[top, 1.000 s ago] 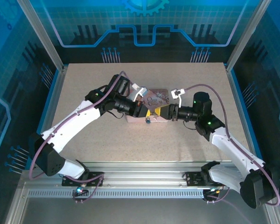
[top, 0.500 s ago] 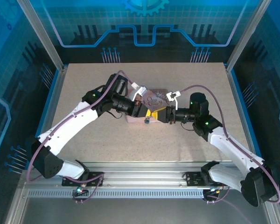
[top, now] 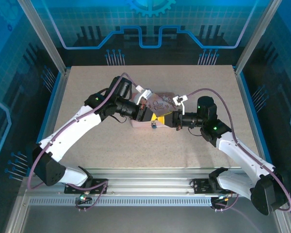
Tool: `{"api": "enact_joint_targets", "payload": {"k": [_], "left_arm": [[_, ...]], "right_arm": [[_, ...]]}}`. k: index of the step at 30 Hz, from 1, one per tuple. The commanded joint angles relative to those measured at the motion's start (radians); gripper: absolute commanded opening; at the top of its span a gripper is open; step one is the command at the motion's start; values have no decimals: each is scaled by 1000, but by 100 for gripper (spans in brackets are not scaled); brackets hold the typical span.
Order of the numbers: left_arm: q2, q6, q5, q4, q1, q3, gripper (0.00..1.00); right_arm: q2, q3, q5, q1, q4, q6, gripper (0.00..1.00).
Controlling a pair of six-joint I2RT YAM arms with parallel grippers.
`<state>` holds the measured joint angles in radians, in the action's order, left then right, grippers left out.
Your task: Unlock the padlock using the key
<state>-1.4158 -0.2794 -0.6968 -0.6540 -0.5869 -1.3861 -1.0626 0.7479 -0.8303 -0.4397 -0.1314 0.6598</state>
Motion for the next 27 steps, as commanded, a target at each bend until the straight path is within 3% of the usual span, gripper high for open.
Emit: {"api": "enact_joint_targets", "payload": {"k": [1,4,6,9,17,19,23,27], "left_arm": [[23,22,-31,14,-2,-2,0],[25,6,-28,40,1,4,0],[34,-18,-15,72,5,17,24],[66,-89,-2,165,29,72,37],[166,-374,33,564,52,307,56],[187,-449,50,680,50,376,65],[224,-539,85,870,43,479,68],[245,-542,111,907,22,500,66]], "right_arm": [[12,24,-13,-10,18,-26,0],[21,22,-11,-10,18,-29,0],[26,23,4,-9,21,-31,0],[37,16,33,-10,9,-16,0],[68,-46,162,-43,-132,96,0],[68,-51,204,-68,-180,111,0],[49,-55,258,-108,-224,136,0],[30,-67,297,-124,-267,169,0]]}}
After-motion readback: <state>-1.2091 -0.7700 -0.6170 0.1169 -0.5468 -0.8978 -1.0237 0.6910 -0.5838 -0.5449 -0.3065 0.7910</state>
